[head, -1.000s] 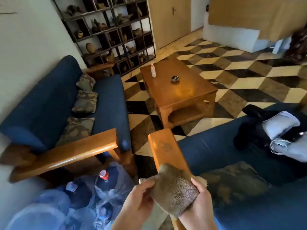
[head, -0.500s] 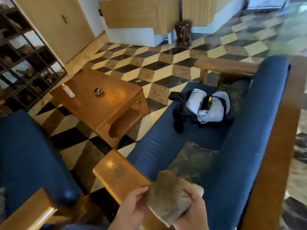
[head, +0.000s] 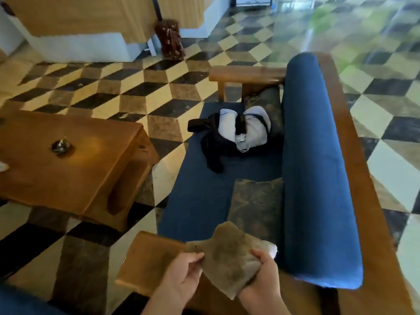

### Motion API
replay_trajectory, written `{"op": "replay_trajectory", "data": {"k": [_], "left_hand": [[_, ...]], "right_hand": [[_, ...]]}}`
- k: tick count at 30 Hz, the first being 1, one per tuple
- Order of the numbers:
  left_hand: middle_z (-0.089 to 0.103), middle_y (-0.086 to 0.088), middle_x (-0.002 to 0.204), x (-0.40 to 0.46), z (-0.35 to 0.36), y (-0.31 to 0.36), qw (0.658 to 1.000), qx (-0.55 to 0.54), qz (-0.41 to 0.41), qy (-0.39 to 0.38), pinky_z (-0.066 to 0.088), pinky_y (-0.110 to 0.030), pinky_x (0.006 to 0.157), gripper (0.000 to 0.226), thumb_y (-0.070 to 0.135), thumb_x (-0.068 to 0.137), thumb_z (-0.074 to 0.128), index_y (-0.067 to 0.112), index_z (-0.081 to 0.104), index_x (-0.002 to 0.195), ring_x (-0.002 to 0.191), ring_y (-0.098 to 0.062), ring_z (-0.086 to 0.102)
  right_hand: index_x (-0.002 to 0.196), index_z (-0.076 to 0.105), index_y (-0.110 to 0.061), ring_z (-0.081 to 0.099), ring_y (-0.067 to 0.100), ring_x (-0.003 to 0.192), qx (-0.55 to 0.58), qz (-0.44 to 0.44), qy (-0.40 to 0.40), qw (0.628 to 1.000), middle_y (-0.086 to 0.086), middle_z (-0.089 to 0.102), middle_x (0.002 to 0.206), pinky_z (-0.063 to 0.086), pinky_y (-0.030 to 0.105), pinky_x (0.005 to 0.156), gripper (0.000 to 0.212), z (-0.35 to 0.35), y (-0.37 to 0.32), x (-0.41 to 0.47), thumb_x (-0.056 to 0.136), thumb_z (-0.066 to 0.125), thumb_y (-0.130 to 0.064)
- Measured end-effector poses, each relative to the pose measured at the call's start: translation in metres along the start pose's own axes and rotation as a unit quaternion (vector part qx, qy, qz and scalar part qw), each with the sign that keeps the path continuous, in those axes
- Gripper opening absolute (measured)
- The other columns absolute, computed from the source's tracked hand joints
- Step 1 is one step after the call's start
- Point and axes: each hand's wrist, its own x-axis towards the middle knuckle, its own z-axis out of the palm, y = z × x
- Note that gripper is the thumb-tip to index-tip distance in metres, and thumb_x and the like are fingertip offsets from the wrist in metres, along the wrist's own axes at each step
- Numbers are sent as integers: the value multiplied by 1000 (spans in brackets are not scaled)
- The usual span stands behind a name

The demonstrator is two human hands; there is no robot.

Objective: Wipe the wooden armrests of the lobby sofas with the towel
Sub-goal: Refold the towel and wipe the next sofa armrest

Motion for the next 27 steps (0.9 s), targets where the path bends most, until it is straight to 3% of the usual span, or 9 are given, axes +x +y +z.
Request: {"op": "replay_trajectory", "data": {"k": [5,8,13,17,19,21,23,25,27], "left_hand": [[76,-25,81,22,-70,-16,995,74,-61,-19,52,-39,76,23,-19,90,45,-14,64,103,92,-38,67],[76,-24,83,30,-89,-49,985,137,-92,-49,51,-38,72,25,-19,91,44,-16,63,106,90,-38,67],[69,-34,115,37,-103,-109,962,234,-128,-49,58,-43,85,28,-19,93,48,-20,60,118,110,-44,67],[69,-21,75,34,-86,-157,928,346,-134,-23,58,-29,49,17,-15,94,50,-7,64,90,61,-26,65],[64,-10,85,33,-79,-178,872,486,-47,-45,54,-29,62,8,-2,98,53,4,57,95,66,-16,61],[59,3,111,26,-78,-194,748,645,103,-120,50,-30,85,15,12,98,57,19,55,111,97,-12,60],[60,13,117,15,-70,-209,684,675,176,-213,48,-25,91,18,19,100,55,30,59,112,107,-3,59],[70,8,113,10,-57,-227,724,624,133,-264,50,-25,90,20,24,105,49,29,66,113,105,-4,65],[74,-10,111,14,-43,-235,809,526,39,-260,55,-27,84,33,29,109,40,15,68,118,104,-19,70]], "right_hand": [[133,59,0,63,39,111,63,11,97,993,23,68,120,45,49,102,46,-41,74,-20,99,45,-28],[130,59,3,58,39,122,111,-4,143,984,24,69,109,34,49,118,46,-87,93,-20,101,41,-28],[106,70,3,73,35,91,163,-80,206,962,23,77,87,52,44,80,45,-163,115,-27,101,39,-30],[85,83,-4,78,31,78,131,-117,223,959,20,79,88,58,39,72,45,-210,113,-31,94,46,-28],[82,84,-10,78,25,78,37,-145,264,953,12,80,86,59,35,70,36,-223,105,-30,88,56,-32],[91,78,-20,74,14,79,-97,-166,313,930,-1,79,82,51,33,72,37,-226,96,-32,75,59,-47],[81,76,-38,66,-1,68,-173,-214,335,901,-16,73,68,46,32,67,29,-229,88,-33,69,54,-53],[80,71,-56,69,-5,70,-253,-274,315,873,-28,73,71,52,23,63,21,-230,81,-27,77,51,-54],[85,73,-47,73,2,75,-316,-311,298,845,-19,76,79,58,22,61,29,-232,77,-4,86,47,-59]]}}
